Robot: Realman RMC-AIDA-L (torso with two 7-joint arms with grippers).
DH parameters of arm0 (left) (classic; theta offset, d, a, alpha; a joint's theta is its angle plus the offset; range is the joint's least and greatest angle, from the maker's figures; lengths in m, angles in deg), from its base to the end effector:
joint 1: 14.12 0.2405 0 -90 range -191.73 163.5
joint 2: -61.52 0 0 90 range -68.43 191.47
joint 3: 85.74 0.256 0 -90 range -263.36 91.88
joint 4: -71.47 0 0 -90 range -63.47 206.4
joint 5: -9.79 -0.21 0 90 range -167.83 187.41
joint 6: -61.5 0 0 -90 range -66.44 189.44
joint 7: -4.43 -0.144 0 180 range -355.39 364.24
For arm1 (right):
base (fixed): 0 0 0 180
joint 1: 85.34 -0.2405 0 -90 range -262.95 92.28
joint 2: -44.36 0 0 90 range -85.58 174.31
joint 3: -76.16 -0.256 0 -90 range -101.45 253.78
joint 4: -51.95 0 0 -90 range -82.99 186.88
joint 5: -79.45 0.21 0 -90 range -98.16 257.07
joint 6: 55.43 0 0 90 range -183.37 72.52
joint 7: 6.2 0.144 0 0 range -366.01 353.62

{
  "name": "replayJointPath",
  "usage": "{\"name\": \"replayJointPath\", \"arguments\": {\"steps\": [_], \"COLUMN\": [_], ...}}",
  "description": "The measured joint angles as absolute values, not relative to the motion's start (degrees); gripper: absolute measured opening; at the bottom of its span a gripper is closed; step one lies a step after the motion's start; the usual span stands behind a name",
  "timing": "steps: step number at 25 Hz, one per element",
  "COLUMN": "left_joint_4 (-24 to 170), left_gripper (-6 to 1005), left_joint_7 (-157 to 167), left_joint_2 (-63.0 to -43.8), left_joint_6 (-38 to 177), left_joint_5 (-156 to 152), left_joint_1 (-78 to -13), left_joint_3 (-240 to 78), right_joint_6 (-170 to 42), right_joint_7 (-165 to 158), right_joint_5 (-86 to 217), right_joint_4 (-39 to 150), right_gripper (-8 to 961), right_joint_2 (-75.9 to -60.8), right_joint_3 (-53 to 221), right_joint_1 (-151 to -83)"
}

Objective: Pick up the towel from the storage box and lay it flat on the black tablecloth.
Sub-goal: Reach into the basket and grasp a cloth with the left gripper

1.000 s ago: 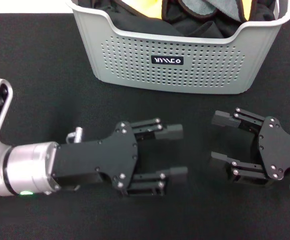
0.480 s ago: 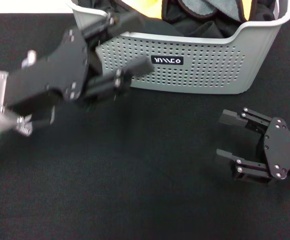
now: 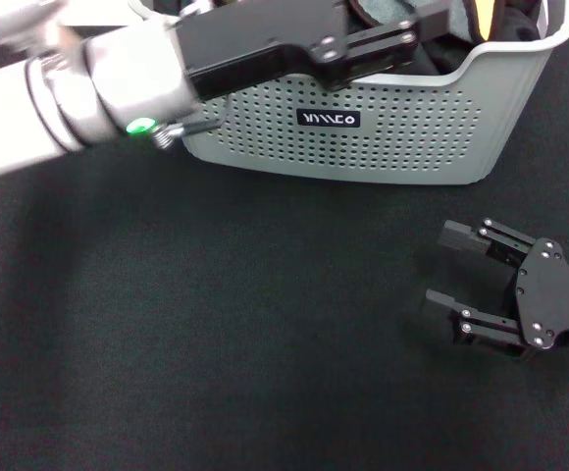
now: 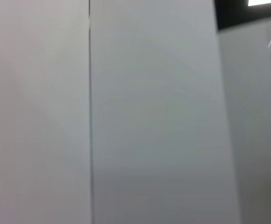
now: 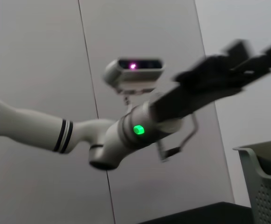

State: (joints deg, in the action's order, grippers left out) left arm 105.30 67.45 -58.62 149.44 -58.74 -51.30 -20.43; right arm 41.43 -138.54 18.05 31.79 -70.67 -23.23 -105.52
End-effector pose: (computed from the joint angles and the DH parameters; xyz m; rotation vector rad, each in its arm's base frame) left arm -0.1344 0.3587 -0.0092 -2.5447 -0.0594 -1.3699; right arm 0.2593 0.2545 -0.0273 -2.5911 0.2746 1.2438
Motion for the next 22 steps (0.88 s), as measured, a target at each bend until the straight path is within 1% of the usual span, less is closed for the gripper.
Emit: {"name": "replayJointPath", "arguments": {"steps": [2, 5, 10, 13, 17, 22], "left_joint_4": [107.3, 111.1, 118.2, 122.8, 127.6, 129.0], "left_gripper": [695, 694, 694, 694, 693, 693], "left_joint_7": [67.3, 67.3, 67.6, 67.8, 68.3, 68.4], "left_joint_2": [-58.64, -58.62, -58.53, -58.64, -58.62, -58.72], "left_joint_6": [142.6, 134.6, 118.4, 109.5, 101.5, 97.9], "left_joint_5": [-58.9, -59.0, -59.9, -63.8, -69.7, -77.6], "left_joint_1": [-52.6, -52.8, -52.1, -50.7, -49.4, -49.4], "left_joint_3": [-17.7, -14.7, -7.8, -4.5, -0.1, 2.2], "right_joint_6": [41.0, 40.1, 38.9, 38.8, 38.7, 38.7], "right_joint_7": [-138.6, -138.7, -138.6, -138.7, -138.7, -138.6], "right_joint_5": [18.1, 18.1, 18.1, 18.1, 18.5, 19.0], "right_joint_4": [31.9, 31.9, 31.9, 31.9, 31.9, 31.4], "right_gripper": [774, 774, 773, 773, 773, 773], "right_joint_2": [-70.65, -70.67, -70.8, -70.78, -70.61, -70.49], "right_joint_3": [-23.2, -23.2, -23.2, -23.2, -23.2, -23.2], "right_joint_1": [-105.5, -105.6, -106.4, -106.7, -106.9, -106.9]}}
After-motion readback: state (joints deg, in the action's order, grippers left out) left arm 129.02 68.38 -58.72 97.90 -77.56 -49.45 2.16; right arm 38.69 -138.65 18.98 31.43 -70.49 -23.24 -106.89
